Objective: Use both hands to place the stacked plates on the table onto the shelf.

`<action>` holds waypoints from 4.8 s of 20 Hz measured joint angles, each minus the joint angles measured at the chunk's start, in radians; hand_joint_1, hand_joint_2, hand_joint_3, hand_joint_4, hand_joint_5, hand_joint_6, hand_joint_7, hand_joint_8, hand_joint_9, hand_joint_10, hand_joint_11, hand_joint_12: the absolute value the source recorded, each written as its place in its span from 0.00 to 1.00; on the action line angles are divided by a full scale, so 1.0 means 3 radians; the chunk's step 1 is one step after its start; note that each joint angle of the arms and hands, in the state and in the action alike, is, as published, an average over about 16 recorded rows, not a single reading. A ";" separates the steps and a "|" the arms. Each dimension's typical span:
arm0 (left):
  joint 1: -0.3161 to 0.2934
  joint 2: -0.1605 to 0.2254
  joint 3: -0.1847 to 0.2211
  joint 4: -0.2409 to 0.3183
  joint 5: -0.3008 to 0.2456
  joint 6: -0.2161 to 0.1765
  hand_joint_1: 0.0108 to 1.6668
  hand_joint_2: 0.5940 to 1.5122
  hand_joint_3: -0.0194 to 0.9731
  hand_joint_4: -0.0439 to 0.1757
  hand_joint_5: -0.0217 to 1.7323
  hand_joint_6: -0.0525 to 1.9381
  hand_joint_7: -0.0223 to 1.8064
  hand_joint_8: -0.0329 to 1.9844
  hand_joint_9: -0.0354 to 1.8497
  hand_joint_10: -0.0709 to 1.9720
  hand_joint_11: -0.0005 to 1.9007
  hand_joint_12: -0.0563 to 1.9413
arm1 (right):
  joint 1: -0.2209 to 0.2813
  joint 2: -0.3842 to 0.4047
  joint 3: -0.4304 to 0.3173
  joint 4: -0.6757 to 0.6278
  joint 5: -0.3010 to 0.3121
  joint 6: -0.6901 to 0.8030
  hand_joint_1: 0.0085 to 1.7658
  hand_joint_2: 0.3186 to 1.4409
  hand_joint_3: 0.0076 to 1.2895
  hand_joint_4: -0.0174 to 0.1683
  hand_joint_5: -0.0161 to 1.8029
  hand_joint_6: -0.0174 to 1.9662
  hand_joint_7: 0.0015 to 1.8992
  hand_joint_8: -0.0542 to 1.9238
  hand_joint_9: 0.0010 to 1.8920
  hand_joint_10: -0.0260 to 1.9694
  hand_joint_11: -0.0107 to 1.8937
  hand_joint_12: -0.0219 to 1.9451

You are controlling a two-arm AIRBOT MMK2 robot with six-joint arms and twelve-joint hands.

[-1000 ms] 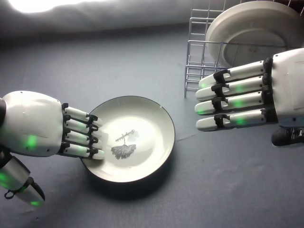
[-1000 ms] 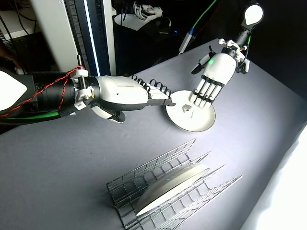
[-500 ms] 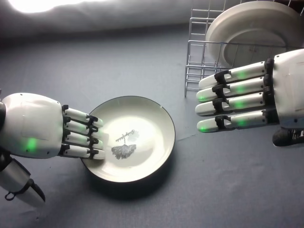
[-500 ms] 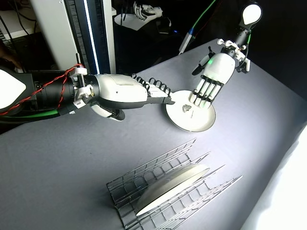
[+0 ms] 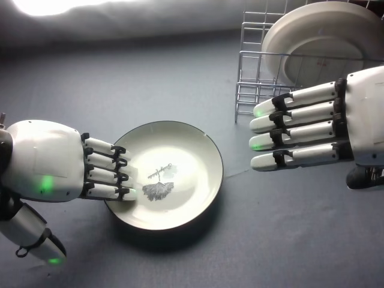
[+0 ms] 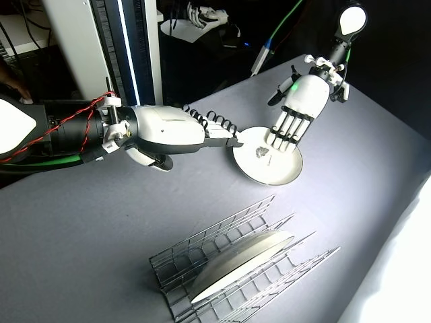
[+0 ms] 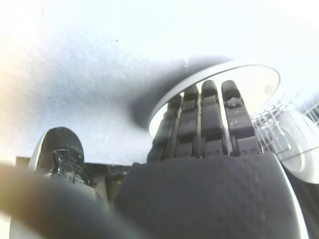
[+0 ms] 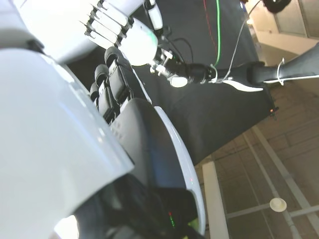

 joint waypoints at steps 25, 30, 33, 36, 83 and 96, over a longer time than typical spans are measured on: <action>-0.0113 0.0009 -0.0352 -0.0189 0.0050 0.0051 0.00 0.55 0.02 0.21 0.08 0.03 0.08 0.02 0.07 0.04 0.01 0.09 | -0.0071 0.0034 -0.0039 0.0024 0.0001 -0.0001 0.59 0.63 0.01 0.12 0.05 0.02 0.01 0.04 0.01 0.02 0.02 0.01; -0.0133 0.0001 -0.0201 -0.0218 -0.0048 -0.0067 0.00 0.55 0.02 0.20 0.09 0.03 0.08 0.02 0.07 0.04 0.01 0.09 | -0.0084 0.0038 -0.0041 0.0031 0.0001 -0.0002 0.59 0.63 0.01 0.12 0.04 0.02 0.01 0.04 0.01 0.02 0.02 0.01; -0.0136 -0.0002 -0.0110 -0.0204 -0.0179 -0.0178 0.00 0.55 0.02 0.20 0.09 0.03 0.08 0.02 0.07 0.04 0.01 0.10 | -0.0092 0.0040 -0.0041 0.0036 0.0002 -0.0002 0.60 0.63 0.01 0.12 0.04 0.02 0.01 0.04 0.01 0.02 0.02 0.01; -0.0137 0.0000 -0.0026 -0.0170 -0.0321 -0.0289 0.00 0.55 0.02 0.20 0.09 0.03 0.08 0.02 0.07 0.04 0.01 0.10 | -0.0099 0.0043 -0.0041 0.0041 0.0003 -0.0002 0.60 0.63 0.01 0.12 0.04 0.02 0.01 0.04 0.01 0.02 0.02 0.01; 0.0310 -0.0018 0.0227 -0.0122 -0.0578 -0.0522 0.00 0.54 0.02 0.16 0.05 0.01 0.05 0.01 0.06 0.03 0.01 0.07 | 0.0130 -0.0939 0.0016 0.0277 -0.0949 -0.0013 0.64 0.60 0.01 0.12 0.07 0.02 0.04 0.04 0.03 0.02 0.02 0.07; 0.0296 -0.0020 0.0230 -0.0115 -0.0581 -0.0522 0.00 0.54 0.02 0.16 0.05 0.01 0.05 0.01 0.06 0.03 0.01 0.07 | 0.0070 -0.1412 0.0248 0.0308 -0.1156 -0.0060 0.66 0.59 0.01 0.12 0.09 0.02 0.06 0.04 0.05 0.02 0.02 0.14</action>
